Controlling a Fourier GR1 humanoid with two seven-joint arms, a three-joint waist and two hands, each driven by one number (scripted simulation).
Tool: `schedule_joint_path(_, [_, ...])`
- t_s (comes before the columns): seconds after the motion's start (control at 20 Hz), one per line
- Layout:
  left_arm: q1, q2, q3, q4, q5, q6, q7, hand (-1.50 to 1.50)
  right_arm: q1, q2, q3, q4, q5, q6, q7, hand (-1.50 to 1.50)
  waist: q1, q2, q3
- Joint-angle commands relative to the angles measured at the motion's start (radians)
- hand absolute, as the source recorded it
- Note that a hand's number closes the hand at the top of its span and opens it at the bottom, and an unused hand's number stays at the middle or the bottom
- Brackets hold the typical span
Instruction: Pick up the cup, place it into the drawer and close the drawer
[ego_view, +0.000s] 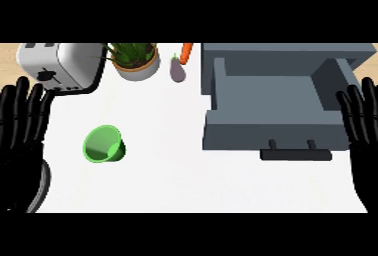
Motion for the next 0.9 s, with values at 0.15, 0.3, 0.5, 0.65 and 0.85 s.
schedule_joint_path(0.15, [-0.025,-0.018,0.009,0.125,0.008,-0.022,-0.104,-1.5,0.048,0.028,0.024,0.028,0.018,0.037,-0.083,-1.5,-0.004,-0.008,0.008])
schedule_joint_path(0.3, [-0.005,-0.082,0.013,0.098,0.134,0.012,0.004,-1.5,0.046,0.018,0.042,-0.024,-0.102,0.088,0.043,-1.5,-0.006,-0.009,0.007])
schedule_joint_path(0.5, [-0.16,-0.058,0.07,0.248,0.143,0.019,0.002,-1.5,-0.055,0.019,0.015,0.039,-0.113,0.071,0.079,-1.5,-0.005,-0.007,0.008])
schedule_joint_path(0.65, [-0.075,-0.084,-0.01,0.171,0.125,0.038,0.03,-1.5,-0.008,0.015,0.004,0.012,-0.113,0.095,0.05,-1.5,-0.003,-0.009,0.008])
schedule_joint_path(0.85, [-0.181,-0.025,0.111,0.276,0.216,-0.01,0.003,-1.5,-0.034,0.075,0.102,0.008,-0.011,0.03,0.077,-1.5,-0.004,-0.008,0.008])
